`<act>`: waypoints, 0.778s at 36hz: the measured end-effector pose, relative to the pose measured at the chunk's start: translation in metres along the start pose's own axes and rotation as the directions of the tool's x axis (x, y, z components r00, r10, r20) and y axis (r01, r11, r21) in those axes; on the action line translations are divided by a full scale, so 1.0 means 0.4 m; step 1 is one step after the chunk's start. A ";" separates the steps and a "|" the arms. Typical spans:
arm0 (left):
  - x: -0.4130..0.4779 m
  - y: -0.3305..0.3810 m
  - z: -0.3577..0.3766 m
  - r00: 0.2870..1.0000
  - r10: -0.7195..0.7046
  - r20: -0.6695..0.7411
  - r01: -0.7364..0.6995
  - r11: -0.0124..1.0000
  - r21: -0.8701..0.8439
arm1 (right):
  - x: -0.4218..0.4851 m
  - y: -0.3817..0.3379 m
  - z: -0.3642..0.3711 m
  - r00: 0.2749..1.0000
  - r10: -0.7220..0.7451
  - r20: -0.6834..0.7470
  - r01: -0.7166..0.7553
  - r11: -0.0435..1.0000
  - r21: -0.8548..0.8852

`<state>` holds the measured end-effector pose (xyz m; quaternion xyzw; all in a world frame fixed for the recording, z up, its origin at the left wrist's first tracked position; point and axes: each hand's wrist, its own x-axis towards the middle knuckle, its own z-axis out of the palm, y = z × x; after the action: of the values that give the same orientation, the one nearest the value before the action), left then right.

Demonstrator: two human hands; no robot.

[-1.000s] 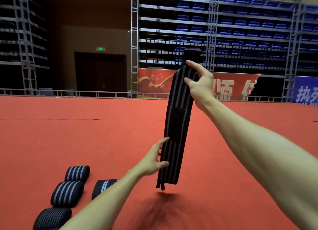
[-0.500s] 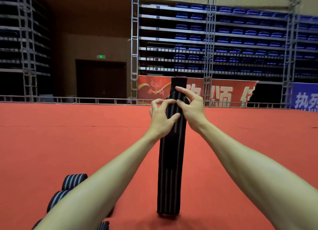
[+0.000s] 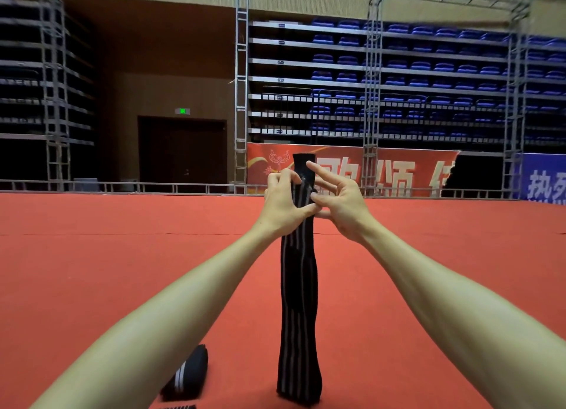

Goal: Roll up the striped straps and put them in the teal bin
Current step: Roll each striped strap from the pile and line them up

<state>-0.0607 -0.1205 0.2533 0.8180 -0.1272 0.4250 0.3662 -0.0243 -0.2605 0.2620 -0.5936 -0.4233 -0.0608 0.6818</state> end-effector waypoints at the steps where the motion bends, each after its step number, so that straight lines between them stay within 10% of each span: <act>1: 0.003 0.001 -0.002 1.000 0.001 0.003 -0.001 1.000 0.009 | 0.000 -0.002 -0.001 1.000 -0.006 0.009 0.006 1.000 -0.004; 14: -0.001 -0.011 -0.040 0.989 0.053 0.138 -0.035 0.991 -0.127 | -0.005 0.005 -0.009 0.999 -0.012 0.031 0.011 1.000 0.017; 28: -0.009 -0.034 -0.046 0.952 0.147 0.270 -0.181 0.978 0.104 | -0.014 0.035 -0.018 1.000 -0.023 0.000 0.023 0.995 -0.101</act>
<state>-0.0667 -0.0983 0.2505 0.8750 -0.2144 0.3499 0.2568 -0.0159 -0.2651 0.2481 -0.6224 -0.4260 -0.0906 0.6503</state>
